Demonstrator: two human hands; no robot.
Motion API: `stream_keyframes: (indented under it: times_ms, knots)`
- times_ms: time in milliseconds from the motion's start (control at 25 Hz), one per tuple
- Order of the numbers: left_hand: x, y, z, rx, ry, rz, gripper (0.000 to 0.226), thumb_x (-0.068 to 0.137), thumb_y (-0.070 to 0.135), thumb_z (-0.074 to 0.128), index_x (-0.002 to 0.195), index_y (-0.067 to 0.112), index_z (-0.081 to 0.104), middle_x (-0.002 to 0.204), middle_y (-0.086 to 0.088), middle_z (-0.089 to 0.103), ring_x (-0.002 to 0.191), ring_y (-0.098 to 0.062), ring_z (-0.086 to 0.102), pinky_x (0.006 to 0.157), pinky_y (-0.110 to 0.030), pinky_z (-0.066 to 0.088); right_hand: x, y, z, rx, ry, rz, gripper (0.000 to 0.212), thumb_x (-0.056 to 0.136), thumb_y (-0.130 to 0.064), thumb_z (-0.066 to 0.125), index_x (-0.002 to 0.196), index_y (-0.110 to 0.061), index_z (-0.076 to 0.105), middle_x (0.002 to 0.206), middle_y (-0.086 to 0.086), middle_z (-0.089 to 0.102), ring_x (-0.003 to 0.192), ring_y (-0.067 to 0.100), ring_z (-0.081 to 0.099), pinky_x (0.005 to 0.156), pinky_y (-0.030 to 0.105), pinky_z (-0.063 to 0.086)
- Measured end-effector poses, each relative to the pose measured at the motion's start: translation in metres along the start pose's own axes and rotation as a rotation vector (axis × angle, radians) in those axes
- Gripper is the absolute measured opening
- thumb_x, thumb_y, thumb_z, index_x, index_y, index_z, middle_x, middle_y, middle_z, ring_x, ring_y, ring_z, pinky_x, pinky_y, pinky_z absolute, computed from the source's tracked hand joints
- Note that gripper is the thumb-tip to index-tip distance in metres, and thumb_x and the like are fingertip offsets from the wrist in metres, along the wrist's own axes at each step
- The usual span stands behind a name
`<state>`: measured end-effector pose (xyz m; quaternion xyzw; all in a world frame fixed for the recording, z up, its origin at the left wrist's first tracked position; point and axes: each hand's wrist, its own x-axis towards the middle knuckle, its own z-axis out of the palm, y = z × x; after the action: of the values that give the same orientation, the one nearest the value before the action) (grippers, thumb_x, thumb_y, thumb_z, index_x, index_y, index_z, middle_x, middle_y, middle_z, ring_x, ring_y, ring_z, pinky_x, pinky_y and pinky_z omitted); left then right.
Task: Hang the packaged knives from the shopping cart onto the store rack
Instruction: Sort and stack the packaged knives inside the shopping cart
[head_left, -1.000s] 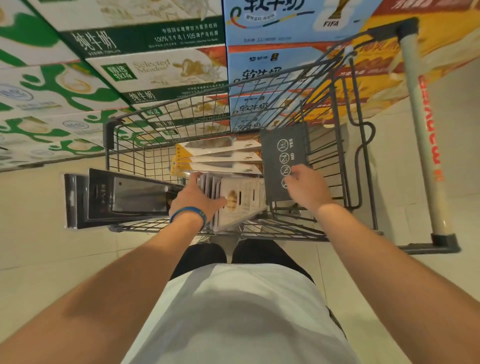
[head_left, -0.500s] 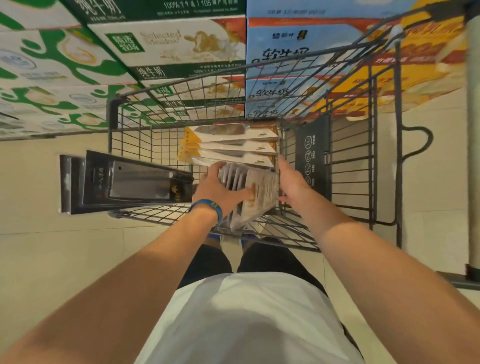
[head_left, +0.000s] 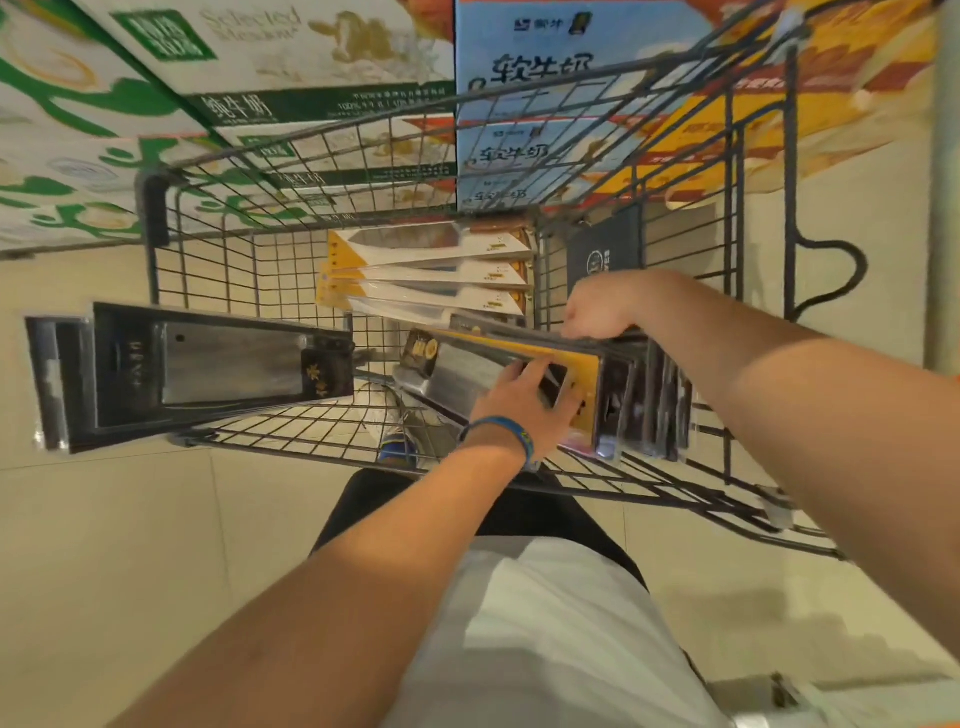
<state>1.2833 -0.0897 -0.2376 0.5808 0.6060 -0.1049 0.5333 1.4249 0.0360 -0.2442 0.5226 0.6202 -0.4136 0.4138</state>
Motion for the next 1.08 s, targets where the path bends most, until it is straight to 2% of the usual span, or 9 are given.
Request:
stream_keyframes:
  times_ms: [200, 400, 480, 560, 720, 840, 920, 1000, 1080]
  knots:
    - [0.025, -0.019, -0.01, 0.139, -0.061, 0.013, 0.054, 0.097, 0.04, 0.046, 0.149, 0.028, 0.035, 0.144, -0.006, 0.046, 0.126, -0.03, 0.049, 0.107, -0.042, 0.042, 0.015, -0.003, 0.018, 0.066, -0.037, 0.007, 0.053, 0.113, -0.035, 0.029, 0.149, -0.001, 0.047, 0.155, 0.02, 0.044, 0.138, 0.034, 0.047, 0.112, 0.038, 0.036]
    - [0.04, -0.037, -0.018, 0.116, -0.021, 0.061, 0.049, 0.097, 0.033, 0.051, 0.145, 0.023, 0.044, 0.142, -0.009, 0.05, 0.122, -0.027, 0.053, 0.094, -0.031, 0.044, 0.028, -0.011, 0.019, 0.086, -0.128, -0.038, 0.036, 0.109, -0.03, 0.038, 0.123, -0.007, 0.062, 0.133, 0.019, 0.058, 0.104, 0.029, 0.059, 0.086, 0.037, 0.044]
    - [0.05, -0.038, -0.022, 0.186, -0.002, 0.06, 0.049, 0.099, 0.035, 0.047, 0.146, 0.023, 0.042, 0.142, -0.009, 0.052, 0.125, -0.028, 0.052, 0.1, -0.035, 0.044, 0.031, -0.006, 0.019, 0.155, -0.096, -0.011, 0.033, 0.111, -0.023, 0.034, 0.122, -0.009, 0.061, 0.136, 0.021, 0.056, 0.1, 0.027, 0.058, 0.083, 0.036, 0.042]
    - [0.057, -0.037, -0.024, 0.235, -0.031, 0.044, 0.052, 0.101, 0.038, 0.043, 0.151, 0.025, 0.035, 0.143, -0.011, 0.05, 0.127, -0.031, 0.051, 0.104, -0.04, 0.044, 0.035, -0.002, 0.017, 0.203, -0.034, 0.0, 0.038, 0.112, -0.02, 0.031, 0.137, -0.006, 0.056, 0.145, 0.023, 0.051, 0.113, 0.033, 0.056, 0.091, 0.037, 0.041]
    - [0.075, -0.032, -0.029, 0.462, -0.041, 0.15, 0.041, 0.099, 0.042, 0.036, 0.128, 0.026, 0.06, 0.124, -0.01, 0.062, 0.105, -0.028, 0.059, 0.086, -0.036, 0.051, 0.05, -0.001, 0.008, 0.36, 0.106, -0.025, 0.039, 0.107, -0.029, 0.036, 0.122, -0.004, 0.062, 0.129, 0.017, 0.061, 0.101, 0.028, 0.056, 0.087, 0.037, 0.048]
    - [0.082, -0.037, -0.029, 0.501, -0.093, 0.174, 0.04, 0.099, 0.046, 0.035, 0.128, 0.028, 0.056, 0.129, -0.009, 0.056, 0.117, -0.03, 0.052, 0.099, -0.042, 0.045, 0.058, 0.002, -0.001, 0.496, 0.153, 0.026, 0.044, 0.105, -0.036, 0.04, 0.126, -0.006, 0.064, 0.127, 0.014, 0.066, 0.11, 0.032, 0.064, 0.097, 0.045, 0.055]
    - [0.081, -0.046, -0.026, 0.386, -0.137, 0.151, 0.042, 0.099, 0.05, 0.038, 0.135, 0.031, 0.049, 0.133, -0.006, 0.053, 0.122, -0.03, 0.05, 0.101, -0.04, 0.043, 0.061, -0.001, -0.002, 0.424, 0.135, 0.024, 0.042, 0.106, -0.034, 0.038, 0.121, -0.003, 0.063, 0.117, 0.013, 0.065, 0.097, 0.029, 0.064, 0.085, 0.038, 0.057]
    - [0.082, -0.055, -0.024, 0.289, -0.116, 0.148, 0.047, 0.099, 0.051, 0.04, 0.141, 0.031, 0.042, 0.136, -0.006, 0.053, 0.121, -0.03, 0.052, 0.099, -0.039, 0.044, 0.067, -0.02, 0.005, 0.269, 0.09, -0.004, 0.037, 0.108, -0.03, 0.035, 0.117, -0.006, 0.062, 0.114, 0.017, 0.059, 0.085, 0.026, 0.057, 0.071, 0.03, 0.045]
    - [0.081, -0.067, -0.023, 0.254, -0.072, 0.174, 0.049, 0.1, 0.047, 0.04, 0.145, 0.027, 0.039, 0.146, -0.004, 0.045, 0.127, -0.029, 0.049, 0.103, -0.04, 0.042, 0.084, -0.05, 0.02, 0.211, 0.04, -0.038, 0.045, 0.11, -0.031, 0.033, 0.135, -0.002, 0.059, 0.138, 0.023, 0.057, 0.111, 0.032, 0.058, 0.084, 0.031, 0.04]
